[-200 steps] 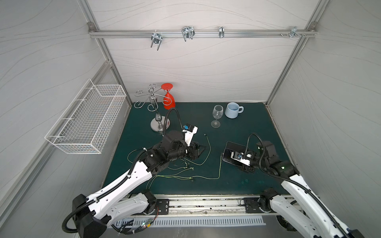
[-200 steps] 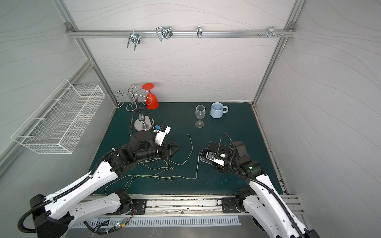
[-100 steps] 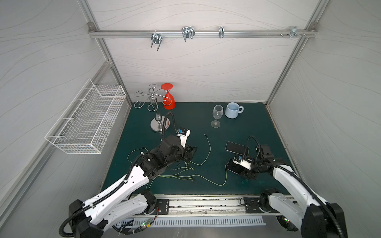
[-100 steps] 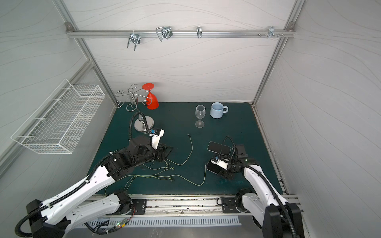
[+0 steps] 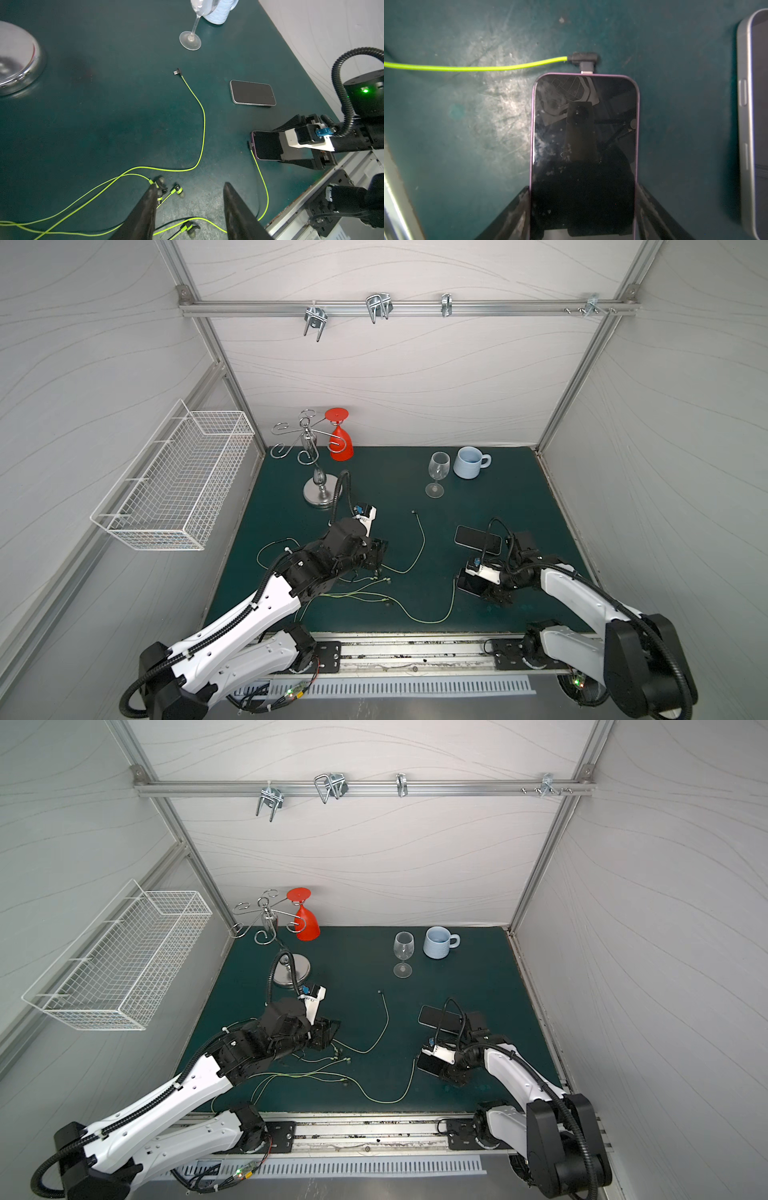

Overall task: Plug wired earphones into phones
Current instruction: Place the phone at the center of the board.

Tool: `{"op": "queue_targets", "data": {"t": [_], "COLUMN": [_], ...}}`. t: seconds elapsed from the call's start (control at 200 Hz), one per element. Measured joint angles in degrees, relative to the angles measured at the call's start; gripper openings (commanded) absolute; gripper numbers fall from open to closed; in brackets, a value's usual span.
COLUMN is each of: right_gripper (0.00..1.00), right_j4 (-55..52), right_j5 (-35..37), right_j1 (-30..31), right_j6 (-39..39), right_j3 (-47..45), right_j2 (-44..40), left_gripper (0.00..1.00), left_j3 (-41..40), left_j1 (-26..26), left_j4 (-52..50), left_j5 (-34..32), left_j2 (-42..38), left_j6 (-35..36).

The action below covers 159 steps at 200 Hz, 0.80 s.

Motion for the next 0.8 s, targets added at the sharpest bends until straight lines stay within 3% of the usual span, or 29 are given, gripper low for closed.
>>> {"op": "queue_targets", "data": {"t": [0.03, 0.24, 0.475, 0.62, 0.795], "right_gripper": [0.99, 0.99, 0.99, 0.99, 0.81], "right_j4": [0.22, -3.76, -10.62, -8.09, -8.09], "right_j5": [0.24, 1.97, 0.83, 2.01, 5.11], "right_j1": [0.28, 1.64, 1.92, 1.99, 2.01], "right_j6": [-0.02, 1.14, 9.05, 26.43, 48.17], "right_j3": [0.13, 2.73, 11.1, 16.04, 24.74], "right_j2": [0.02, -2.97, -15.43, -21.14, -20.0], "left_gripper": [0.53, 0.51, 0.39, 0.37, 0.35], "left_j3": [0.02, 2.27, 14.1, 21.46, 28.04], "left_j1": [0.0, 0.0, 0.0, 0.0, 0.0], "left_j4": [-0.44, -4.09, -7.06, -7.43, -7.06], "left_j5": [-0.44, -4.09, -4.0, -1.68, 0.46], "left_j2": [0.2, 4.48, 20.74, 33.18, 46.69], "left_j6": [-0.2, -3.02, -7.04, -9.4, -10.99]}}
